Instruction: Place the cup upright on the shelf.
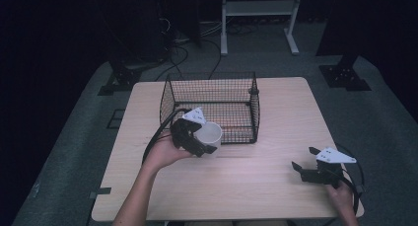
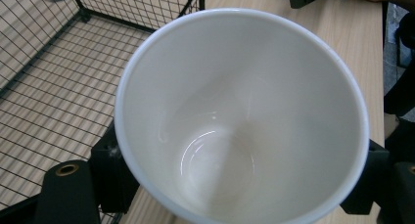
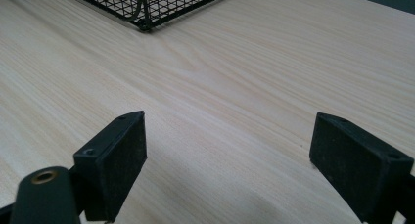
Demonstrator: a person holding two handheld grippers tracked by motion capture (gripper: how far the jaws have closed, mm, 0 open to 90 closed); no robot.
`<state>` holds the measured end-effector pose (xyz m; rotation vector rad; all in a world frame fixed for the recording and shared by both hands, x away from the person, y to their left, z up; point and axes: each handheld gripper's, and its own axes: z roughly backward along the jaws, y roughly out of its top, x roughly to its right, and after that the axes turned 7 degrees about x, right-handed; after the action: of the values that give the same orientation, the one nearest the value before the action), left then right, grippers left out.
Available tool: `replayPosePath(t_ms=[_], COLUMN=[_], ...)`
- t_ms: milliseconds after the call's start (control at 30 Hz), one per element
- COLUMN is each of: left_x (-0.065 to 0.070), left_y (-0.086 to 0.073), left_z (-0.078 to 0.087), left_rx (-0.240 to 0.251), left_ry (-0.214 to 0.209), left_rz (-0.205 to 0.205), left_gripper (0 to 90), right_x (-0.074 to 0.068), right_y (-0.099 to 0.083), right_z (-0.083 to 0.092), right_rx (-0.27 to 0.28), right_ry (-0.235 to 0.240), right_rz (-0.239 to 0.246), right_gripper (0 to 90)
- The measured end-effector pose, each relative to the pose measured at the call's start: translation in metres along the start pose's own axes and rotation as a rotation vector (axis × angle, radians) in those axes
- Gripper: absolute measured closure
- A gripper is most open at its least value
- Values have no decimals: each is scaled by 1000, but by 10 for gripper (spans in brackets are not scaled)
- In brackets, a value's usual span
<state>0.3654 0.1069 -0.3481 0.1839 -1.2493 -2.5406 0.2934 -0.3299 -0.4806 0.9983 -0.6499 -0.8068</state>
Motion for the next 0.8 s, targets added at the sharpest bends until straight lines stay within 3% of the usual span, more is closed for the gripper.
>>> replayPosePath(t_ms=[633,800], left_x=[-22,-29], left_y=[32,36], left_z=[18,20], left_rx=[0,7], left_ry=[26,37], left_rz=[-17,-3], left_gripper=[209,209], right_x=[1,1], right_y=[0,0], right_z=[0,0], right_rx=[1,3], right_ry=[-3,-3], right_rz=[-6,-7], right_gripper=[131,131])
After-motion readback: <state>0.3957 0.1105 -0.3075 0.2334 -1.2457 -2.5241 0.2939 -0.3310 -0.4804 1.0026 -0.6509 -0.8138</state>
